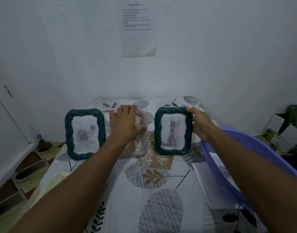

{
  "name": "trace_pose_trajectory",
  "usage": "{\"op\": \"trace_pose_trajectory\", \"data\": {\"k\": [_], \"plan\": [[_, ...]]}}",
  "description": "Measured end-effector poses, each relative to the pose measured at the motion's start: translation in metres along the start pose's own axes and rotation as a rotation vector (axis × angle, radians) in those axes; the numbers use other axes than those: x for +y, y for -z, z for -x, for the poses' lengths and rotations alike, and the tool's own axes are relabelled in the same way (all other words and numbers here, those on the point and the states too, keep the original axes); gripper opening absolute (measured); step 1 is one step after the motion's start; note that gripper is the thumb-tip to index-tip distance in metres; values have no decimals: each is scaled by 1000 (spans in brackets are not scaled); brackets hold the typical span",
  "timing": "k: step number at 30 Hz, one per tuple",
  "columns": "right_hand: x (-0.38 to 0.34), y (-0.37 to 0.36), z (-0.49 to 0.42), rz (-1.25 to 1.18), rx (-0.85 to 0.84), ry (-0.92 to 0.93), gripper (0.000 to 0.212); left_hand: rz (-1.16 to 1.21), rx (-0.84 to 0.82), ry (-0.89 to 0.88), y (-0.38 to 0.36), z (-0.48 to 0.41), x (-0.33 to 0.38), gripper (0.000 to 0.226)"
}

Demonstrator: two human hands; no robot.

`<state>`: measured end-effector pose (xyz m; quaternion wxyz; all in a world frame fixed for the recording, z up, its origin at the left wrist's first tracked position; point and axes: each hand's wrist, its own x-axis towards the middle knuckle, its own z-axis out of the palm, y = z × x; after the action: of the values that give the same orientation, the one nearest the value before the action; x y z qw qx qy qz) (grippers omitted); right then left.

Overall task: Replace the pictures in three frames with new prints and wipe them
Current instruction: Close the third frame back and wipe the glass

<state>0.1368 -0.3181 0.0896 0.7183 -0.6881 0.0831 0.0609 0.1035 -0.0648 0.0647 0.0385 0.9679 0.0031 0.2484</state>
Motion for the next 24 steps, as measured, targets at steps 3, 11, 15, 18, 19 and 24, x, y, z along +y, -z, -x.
{"op": "trace_pose_trajectory", "data": {"k": [3, 11, 15, 18, 19, 24], "plan": [[2, 1, -2, 19, 8, -8, 15, 2, 19, -5, -2, 1, 0, 86], [4, -4, -7, 65, 11, -4, 16, -7, 43, -2, -5, -1, -1, 83], [6, -3, -7, 79, 7, -11, 19, -11, 47, -4, -5, -1, 0, 86], [8, -2, -6, 71, -10, -11, 22, -6, 46, -22, -5, 1, 0, 90], [8, -2, -6, 66, -11, -5, 22, -3, 47, -32, -5, 2, 1, 91], [10, -1, -8, 121, 35, 90, 23, 43, 54, -84, -1, 7, 6, 89]]}}
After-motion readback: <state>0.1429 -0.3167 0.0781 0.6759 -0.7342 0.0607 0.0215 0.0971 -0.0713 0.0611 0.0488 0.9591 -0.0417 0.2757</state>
